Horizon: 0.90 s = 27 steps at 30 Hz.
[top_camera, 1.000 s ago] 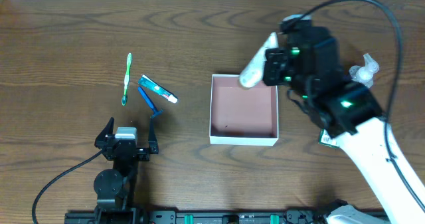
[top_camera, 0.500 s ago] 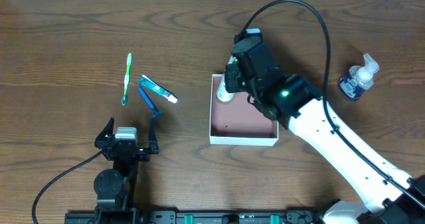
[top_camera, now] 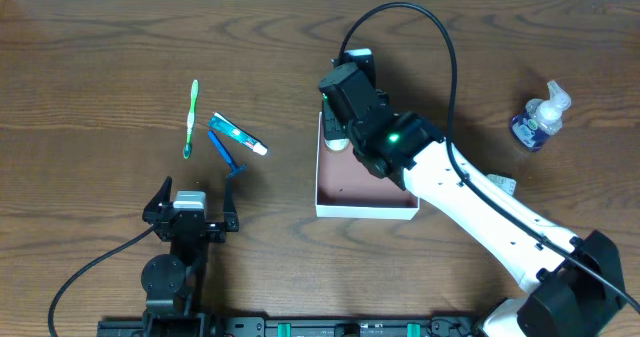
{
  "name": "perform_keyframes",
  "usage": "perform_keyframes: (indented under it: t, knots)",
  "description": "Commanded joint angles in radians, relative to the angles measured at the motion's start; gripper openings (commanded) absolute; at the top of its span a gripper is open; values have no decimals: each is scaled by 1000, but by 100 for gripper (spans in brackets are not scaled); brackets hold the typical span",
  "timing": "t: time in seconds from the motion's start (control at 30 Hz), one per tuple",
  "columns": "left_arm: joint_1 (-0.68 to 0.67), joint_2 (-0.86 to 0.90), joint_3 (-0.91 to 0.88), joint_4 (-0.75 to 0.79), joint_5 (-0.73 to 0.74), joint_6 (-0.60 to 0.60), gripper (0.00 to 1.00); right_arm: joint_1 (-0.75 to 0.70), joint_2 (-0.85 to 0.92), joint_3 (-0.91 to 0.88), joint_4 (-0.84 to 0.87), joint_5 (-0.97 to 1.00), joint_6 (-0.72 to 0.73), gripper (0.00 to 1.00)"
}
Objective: Pack container
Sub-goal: 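Carry the conditioner tube into the box and release it upright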
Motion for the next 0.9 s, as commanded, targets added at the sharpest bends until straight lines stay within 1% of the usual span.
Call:
perform_keyframes:
  t: [0.0,0.5,0.53,0.6,0.63,0.67,0.7,0.87]
  knots:
    - [5,-5,-14,-38,3,-6,98,13,8,17,28,60,10,1]
    - [5,-5,-14,-38,3,-6,98,13,54,17,87,70,-1,2]
    - [5,-5,-14,-38,3,-6,98,13,55,16,90,70,-2,10]
    - [5,-5,-14,-38,3,-6,98,13,55,16,94,70,-1,38]
    - [5,-5,-14,-38,3,-6,98,13,55,17,95,70,-2,49]
    - [5,-5,-14,-38,3,-6,98,13,55,17,95,70,-2,53]
    - [5,-5,-14,-38,3,-6,98,13,55,16,93,68,-2,55]
    - [5,-5,-14,-38,3,-6,98,21,37,17,93,35,-13,59]
